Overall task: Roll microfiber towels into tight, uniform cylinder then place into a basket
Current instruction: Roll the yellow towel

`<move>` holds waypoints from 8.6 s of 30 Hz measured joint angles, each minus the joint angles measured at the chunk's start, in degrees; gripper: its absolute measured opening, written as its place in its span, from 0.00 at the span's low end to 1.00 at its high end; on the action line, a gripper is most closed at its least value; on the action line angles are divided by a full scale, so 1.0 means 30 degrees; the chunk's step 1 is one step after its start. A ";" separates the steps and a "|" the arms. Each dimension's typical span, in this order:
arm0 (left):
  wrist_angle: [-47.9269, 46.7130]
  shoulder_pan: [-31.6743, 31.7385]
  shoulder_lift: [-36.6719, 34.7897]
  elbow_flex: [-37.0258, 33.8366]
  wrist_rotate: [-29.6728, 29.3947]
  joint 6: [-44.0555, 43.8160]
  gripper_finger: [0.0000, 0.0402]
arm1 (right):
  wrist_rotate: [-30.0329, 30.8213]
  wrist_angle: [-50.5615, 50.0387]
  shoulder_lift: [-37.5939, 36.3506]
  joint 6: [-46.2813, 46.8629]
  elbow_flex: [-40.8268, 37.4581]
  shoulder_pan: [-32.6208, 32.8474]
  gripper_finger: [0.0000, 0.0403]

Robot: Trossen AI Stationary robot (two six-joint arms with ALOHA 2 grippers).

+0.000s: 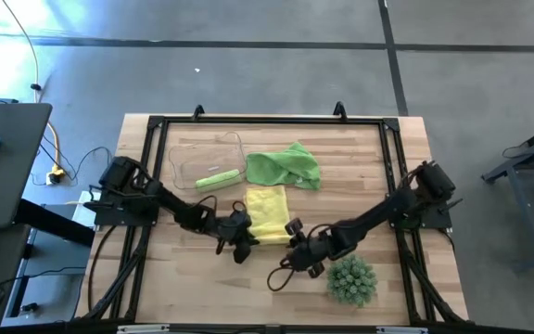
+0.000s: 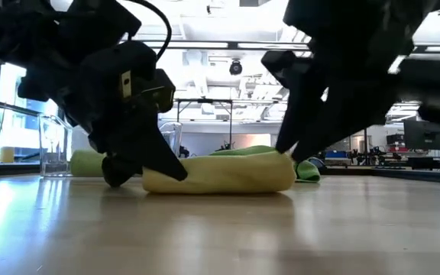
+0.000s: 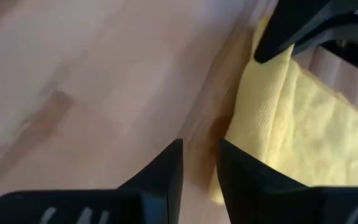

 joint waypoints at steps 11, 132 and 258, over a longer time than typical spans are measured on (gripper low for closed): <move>-0.0182 0.0075 0.0019 0.0138 0.0199 -0.0343 0.00 | 0.1806 0.1066 0.0722 0.1502 -0.0007 -0.0123 0.34; -0.3861 -0.0318 0.0631 0.2601 -0.2009 -0.3271 0.02 | 0.1752 0.0329 0.0969 0.1636 -0.0393 -0.1815 0.37; -0.7060 -0.2023 -0.3779 0.2928 -0.3816 1.1059 0.39 | -0.9431 0.1427 0.2099 0.7362 -0.0342 -0.7275 0.06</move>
